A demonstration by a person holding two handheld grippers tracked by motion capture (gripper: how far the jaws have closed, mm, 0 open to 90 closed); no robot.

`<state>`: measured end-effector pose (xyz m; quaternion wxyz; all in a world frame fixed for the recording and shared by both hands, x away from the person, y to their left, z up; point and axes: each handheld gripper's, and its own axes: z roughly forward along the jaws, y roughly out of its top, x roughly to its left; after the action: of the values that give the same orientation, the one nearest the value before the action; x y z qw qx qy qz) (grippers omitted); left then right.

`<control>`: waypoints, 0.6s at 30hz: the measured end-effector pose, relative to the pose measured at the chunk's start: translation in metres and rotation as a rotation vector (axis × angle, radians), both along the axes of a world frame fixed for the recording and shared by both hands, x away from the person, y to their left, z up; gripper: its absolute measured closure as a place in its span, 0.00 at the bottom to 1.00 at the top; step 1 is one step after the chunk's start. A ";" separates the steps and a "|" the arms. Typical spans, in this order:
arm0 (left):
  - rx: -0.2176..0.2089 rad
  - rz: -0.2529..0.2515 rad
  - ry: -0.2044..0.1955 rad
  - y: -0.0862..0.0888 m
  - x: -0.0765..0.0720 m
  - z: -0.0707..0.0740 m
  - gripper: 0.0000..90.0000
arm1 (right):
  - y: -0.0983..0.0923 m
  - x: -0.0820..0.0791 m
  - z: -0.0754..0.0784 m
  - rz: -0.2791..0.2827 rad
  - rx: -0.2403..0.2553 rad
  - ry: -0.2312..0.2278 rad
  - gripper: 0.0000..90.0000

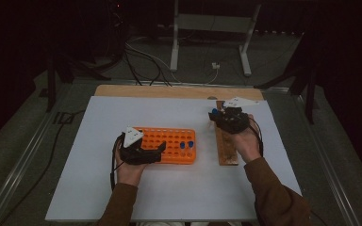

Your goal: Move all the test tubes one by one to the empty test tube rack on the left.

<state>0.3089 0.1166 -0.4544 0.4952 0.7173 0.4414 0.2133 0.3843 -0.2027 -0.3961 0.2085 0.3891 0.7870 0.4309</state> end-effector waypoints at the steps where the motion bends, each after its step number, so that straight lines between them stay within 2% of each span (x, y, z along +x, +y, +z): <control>1: 0.003 -0.004 -0.006 -0.001 0.000 0.001 0.02 | 0.002 0.000 0.000 0.006 0.001 0.001 0.86; 7: 0.012 -0.018 -0.019 -0.006 0.003 0.005 0.01 | 0.013 -0.003 -0.002 0.043 0.003 0.016 0.85; 12: -0.003 -0.031 -0.025 -0.007 0.008 0.007 0.01 | 0.023 -0.005 -0.001 0.071 0.005 0.023 0.85; 18: 0.000 -0.043 -0.039 -0.012 0.012 0.008 0.01 | 0.032 -0.008 -0.001 0.104 0.015 0.035 0.85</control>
<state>0.3214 0.1049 -0.4461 0.5080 0.7224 0.4161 0.2166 0.3760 -0.1704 -0.3968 0.1692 0.3569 0.8064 0.4402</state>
